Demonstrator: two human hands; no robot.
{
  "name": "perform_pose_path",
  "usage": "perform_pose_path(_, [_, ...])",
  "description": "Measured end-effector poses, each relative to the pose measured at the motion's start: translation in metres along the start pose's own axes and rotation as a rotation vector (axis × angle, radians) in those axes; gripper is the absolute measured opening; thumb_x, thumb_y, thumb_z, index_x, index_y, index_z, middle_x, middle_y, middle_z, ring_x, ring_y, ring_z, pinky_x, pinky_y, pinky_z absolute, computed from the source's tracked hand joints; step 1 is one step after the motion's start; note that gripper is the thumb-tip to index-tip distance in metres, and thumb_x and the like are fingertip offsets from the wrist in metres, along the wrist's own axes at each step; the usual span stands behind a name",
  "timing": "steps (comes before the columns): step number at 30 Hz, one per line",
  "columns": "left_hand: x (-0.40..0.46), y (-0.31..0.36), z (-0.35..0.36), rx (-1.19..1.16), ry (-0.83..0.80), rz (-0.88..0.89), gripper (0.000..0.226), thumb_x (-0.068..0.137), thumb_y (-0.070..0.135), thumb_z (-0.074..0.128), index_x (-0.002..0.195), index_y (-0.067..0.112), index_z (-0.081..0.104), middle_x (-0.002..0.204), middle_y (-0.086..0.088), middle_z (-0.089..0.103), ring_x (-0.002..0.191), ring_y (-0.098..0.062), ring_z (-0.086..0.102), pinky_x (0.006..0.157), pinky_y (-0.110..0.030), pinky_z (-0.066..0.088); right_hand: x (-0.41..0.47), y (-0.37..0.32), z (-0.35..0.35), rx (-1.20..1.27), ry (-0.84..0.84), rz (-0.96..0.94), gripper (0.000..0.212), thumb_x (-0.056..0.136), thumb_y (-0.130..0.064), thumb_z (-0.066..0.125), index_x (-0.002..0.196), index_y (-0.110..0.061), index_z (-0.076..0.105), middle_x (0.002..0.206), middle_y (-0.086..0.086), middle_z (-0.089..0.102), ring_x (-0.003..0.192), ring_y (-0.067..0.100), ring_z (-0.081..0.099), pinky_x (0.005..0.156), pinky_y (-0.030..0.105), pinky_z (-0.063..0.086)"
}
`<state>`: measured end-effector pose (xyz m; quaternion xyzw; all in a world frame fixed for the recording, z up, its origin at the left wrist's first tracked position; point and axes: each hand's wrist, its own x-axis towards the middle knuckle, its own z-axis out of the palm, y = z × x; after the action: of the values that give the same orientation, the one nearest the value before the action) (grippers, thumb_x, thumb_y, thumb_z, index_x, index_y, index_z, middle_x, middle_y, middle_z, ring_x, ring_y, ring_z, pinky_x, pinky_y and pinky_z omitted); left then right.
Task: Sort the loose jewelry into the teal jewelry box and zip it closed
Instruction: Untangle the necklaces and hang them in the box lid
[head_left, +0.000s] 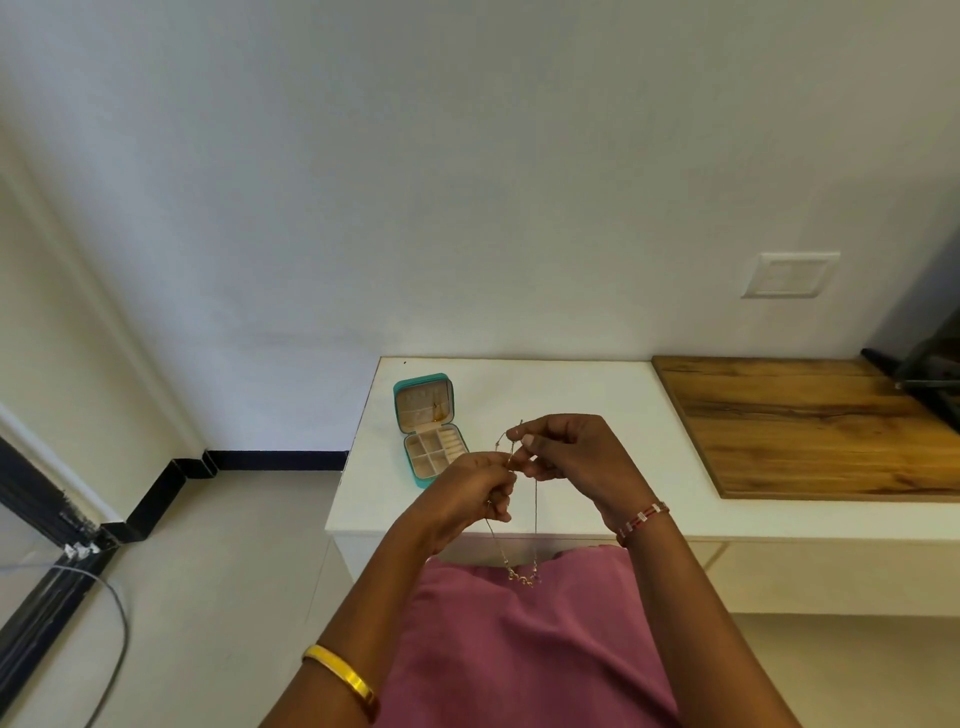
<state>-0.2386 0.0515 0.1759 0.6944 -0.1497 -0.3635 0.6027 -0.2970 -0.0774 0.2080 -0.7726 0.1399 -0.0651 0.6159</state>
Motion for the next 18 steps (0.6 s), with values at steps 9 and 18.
perform_pose_path(9, [-0.010,0.005,0.004,0.176,-0.081,0.027,0.044,0.094,0.010,0.042,0.058,0.024,0.062,0.057,-0.003,0.042,0.054,-0.011,0.040,0.062,-0.025,0.043,0.001,0.000,0.007,-0.325,-0.085,-0.100,0.020,0.087,-0.003,0.054,0.094,-0.008,0.072,0.050,-0.011,0.055,0.037,-0.003,0.047,0.048,0.007,0.036])
perform_pose_path(18, [-0.010,0.007,0.000,-0.053,-0.084,-0.020,0.028,0.097,0.019,0.040,0.078,0.009,0.058,0.064,-0.004,0.050,0.052,-0.010,0.045,0.056,-0.023,0.043,-0.001,0.003,-0.004,-0.340,-0.217,-0.061,0.023,0.090,-0.004,0.049,0.103,-0.007,0.067,0.081,-0.004,0.062,0.061,-0.003,0.052,0.054,0.002,0.038])
